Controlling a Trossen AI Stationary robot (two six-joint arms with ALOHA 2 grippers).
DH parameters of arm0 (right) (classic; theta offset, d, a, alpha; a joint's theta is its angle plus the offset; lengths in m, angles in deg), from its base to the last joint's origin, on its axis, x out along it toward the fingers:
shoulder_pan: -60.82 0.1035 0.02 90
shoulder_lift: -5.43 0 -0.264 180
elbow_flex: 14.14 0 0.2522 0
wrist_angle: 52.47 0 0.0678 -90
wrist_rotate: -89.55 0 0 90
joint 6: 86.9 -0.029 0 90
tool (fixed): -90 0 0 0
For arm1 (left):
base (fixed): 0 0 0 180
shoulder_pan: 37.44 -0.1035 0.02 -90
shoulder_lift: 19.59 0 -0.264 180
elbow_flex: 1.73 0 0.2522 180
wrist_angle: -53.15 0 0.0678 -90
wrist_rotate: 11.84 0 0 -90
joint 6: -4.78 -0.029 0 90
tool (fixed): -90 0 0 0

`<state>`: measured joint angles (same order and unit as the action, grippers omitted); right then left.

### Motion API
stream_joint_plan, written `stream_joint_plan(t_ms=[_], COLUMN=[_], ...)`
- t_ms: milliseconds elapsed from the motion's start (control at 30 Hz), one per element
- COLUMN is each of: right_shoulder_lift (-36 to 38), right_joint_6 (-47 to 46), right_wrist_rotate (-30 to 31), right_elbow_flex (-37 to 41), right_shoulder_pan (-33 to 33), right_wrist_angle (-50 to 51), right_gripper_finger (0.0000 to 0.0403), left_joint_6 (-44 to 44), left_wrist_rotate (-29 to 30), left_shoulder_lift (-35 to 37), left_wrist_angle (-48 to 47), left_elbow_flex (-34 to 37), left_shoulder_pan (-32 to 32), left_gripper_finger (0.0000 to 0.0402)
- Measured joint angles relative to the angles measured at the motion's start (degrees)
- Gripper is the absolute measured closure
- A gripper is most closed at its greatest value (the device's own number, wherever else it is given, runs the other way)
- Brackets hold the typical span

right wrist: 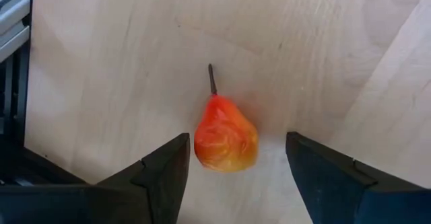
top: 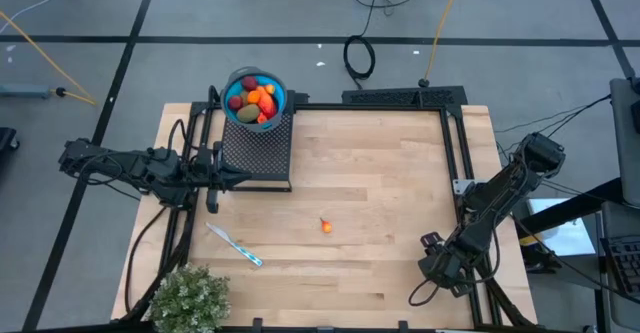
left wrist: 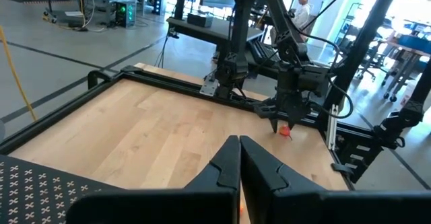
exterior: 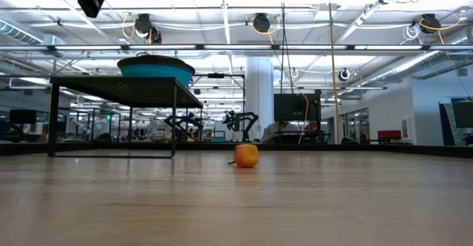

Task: Pick & Place Fruit
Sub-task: Put the pear into the blue strainer bowl on the shelf

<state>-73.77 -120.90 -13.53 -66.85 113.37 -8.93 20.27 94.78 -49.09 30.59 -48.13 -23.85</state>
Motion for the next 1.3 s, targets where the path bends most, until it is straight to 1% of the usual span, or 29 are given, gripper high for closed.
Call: stream_joint_plan(t_ms=[100,233,400,567,667,767,900,1067,1300], right_shoulder_lift=[0.00,-0.02,-0.04,-0.06,0.23,1.73,5.23,10.94,17.89], right_joint_6=[0.02,0.25,1.70,1.77,1.81,2.29,2.90,3.93,5.37], right_wrist_rotate=[0.76,2.39,2.58,2.71,2.34,2.33,2.47,2.51,2.54], right_elbow_flex=[0.19,0.28,0.34,0.34,0.40,0.34,0.31,0.29,0.27], right_shoulder_pan=[0.02,0.08,0.07,-0.23,-0.94,-2.65,-5.82,-10.68,-17.56], right_wrist_angle=[-0.10,-0.74,-0.55,-0.51,-0.93,-2.34,-4.80,-10.83,-21.86], right_gripper_finger=[0.0176,0.0205,0.0245,0.0285,0.0301,0.0303,0.0288,0.0286,0.0297], left_joint_6=[-0.05,-0.15,-0.35,-0.34,-0.31,-0.12,0.30,0.33,0.29], left_wrist_rotate=[0.00,0.00,0.00,0.01,0.02,0.02,0.02,0.02,-1.74], left_shoulder_lift=[0.00,0.00,0.00,0.00,0.00,0.00,0.00,-0.11,-0.11], left_wrist_angle=[-0.02,-0.07,-0.09,-0.09,-0.04,-0.04,0.27,2.90,4.63], left_elbow_flex=[0.00,0.00,0.00,0.00,0.00,0.00,0.00,0.00,0.00], left_shoulder_pan=[0.00,0.00,0.00,0.00,0.00,0.00,0.00,0.00,0.01], left_gripper_finger=[0.0393,0.0390,0.0400,0.0391,0.0391,0.0398,0.0396,0.0387,0.0400])
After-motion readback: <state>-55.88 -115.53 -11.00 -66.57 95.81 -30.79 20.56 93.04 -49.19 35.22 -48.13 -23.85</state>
